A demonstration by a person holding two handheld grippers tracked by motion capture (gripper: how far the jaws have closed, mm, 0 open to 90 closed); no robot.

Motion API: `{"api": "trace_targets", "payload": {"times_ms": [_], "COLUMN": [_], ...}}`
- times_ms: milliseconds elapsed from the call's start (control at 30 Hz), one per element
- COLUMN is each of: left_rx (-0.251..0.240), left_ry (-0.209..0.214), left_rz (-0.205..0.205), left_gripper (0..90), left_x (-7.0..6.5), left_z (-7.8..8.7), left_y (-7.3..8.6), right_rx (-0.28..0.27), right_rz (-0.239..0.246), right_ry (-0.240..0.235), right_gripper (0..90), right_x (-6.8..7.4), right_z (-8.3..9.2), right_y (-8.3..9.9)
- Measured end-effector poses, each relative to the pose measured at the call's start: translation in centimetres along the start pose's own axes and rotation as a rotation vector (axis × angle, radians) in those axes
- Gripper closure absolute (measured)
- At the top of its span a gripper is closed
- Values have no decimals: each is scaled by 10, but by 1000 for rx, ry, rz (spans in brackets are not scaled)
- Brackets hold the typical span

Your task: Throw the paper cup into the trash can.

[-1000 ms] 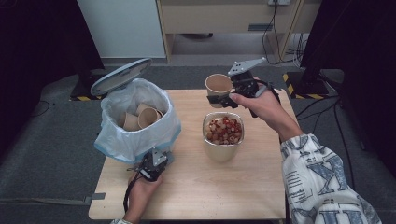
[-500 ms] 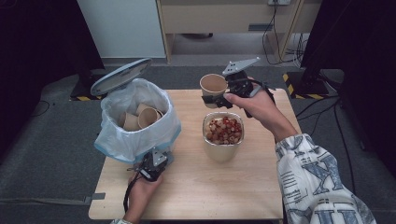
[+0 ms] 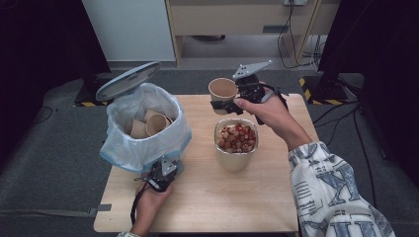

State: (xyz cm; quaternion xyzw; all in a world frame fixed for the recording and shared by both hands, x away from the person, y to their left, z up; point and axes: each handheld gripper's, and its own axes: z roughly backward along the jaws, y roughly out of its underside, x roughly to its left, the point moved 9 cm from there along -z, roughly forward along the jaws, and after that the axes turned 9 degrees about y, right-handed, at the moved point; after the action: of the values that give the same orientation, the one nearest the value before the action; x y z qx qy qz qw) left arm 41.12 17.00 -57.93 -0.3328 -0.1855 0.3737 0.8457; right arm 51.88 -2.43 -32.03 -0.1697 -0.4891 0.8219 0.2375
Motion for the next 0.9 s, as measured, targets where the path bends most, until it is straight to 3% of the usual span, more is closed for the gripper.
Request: {"api": "trace_targets", "payload": {"times_ms": [233, 433, 900], "left_rx": [0, -1, 0], "left_ry": [-1, 0, -3], "left_rz": [0, 0, -2], "left_gripper": [895, 895, 895], "left_x": [0, 0, 0], "left_z": [0, 0, 0], "left_y": [0, 0, 0], "right_rx": [-4, 0, -13], "right_rz": [-12, -34, -34], "right_ry": [-5, -13, -46], "right_gripper": [305, 304, 304], "right_x": [3, 11, 34], "right_z": [-3, -11, -30], "right_y": [-3, -11, -32]}}
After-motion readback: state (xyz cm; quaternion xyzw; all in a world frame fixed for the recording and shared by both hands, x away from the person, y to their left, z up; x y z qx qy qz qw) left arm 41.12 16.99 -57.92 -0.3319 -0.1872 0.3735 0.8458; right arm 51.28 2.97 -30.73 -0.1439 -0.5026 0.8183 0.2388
